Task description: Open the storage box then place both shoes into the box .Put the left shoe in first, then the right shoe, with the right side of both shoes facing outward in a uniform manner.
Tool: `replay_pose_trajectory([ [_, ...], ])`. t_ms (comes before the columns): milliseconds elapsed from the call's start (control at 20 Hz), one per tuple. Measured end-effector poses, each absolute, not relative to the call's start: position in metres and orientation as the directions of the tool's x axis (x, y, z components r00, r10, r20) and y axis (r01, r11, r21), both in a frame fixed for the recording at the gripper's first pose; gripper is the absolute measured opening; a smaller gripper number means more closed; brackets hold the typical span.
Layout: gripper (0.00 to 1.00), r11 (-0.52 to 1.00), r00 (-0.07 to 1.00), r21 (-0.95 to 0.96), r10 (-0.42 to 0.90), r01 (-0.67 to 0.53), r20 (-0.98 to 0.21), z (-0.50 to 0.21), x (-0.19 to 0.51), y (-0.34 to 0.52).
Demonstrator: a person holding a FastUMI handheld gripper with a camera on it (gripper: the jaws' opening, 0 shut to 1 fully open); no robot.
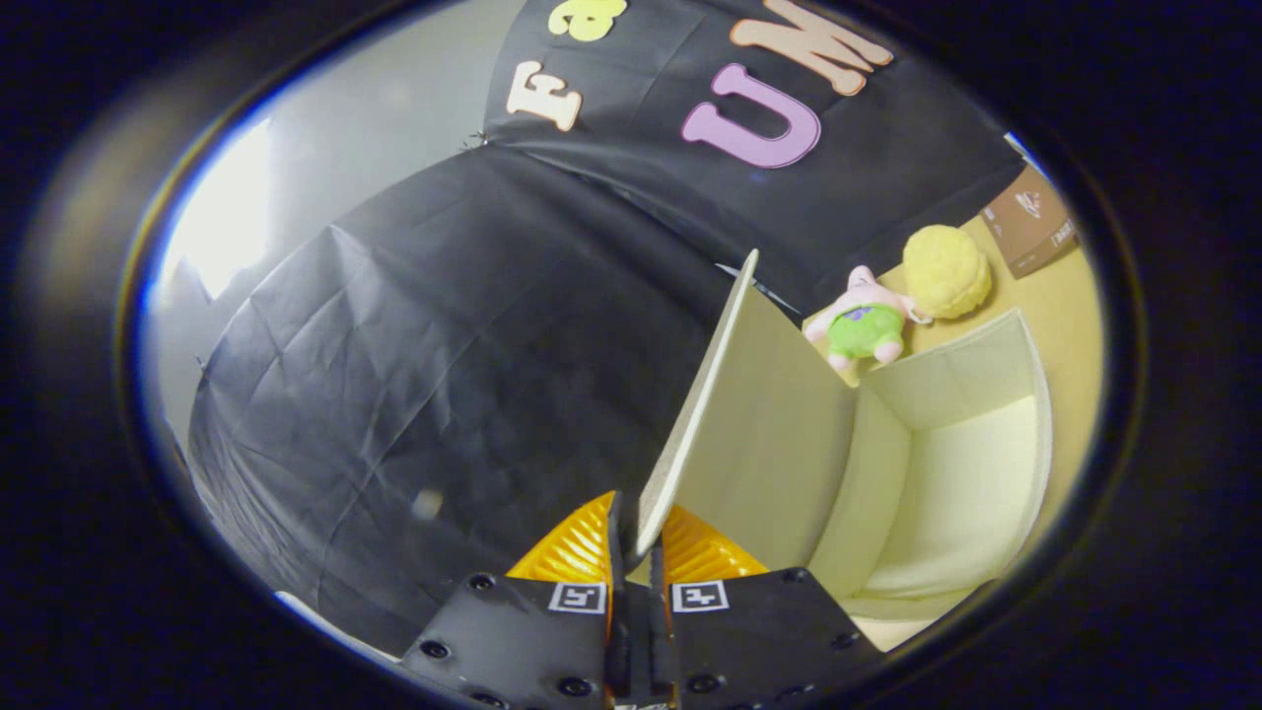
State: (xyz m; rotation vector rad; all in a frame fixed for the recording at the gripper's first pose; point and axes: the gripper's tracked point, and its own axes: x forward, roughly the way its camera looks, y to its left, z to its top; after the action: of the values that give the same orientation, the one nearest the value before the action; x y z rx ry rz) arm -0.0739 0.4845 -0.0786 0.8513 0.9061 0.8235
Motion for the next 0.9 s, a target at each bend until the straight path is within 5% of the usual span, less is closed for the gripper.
replay_pose_trajectory([
  [300, 0.27, 0.406, 0.312, 0.856, 0.898, -0.321, -0.309, -0.079, -0.089, 0.547],
  [700, 0.91, 0.495, 0.351, 0.742, 0.863, -0.452, -0.363, -0.096, -0.086, 0.533],
  [900, 0.93, 0.556, 0.412, 0.674, 0.826, -0.486, -0.384, -0.099, -0.07, 0.491],
])
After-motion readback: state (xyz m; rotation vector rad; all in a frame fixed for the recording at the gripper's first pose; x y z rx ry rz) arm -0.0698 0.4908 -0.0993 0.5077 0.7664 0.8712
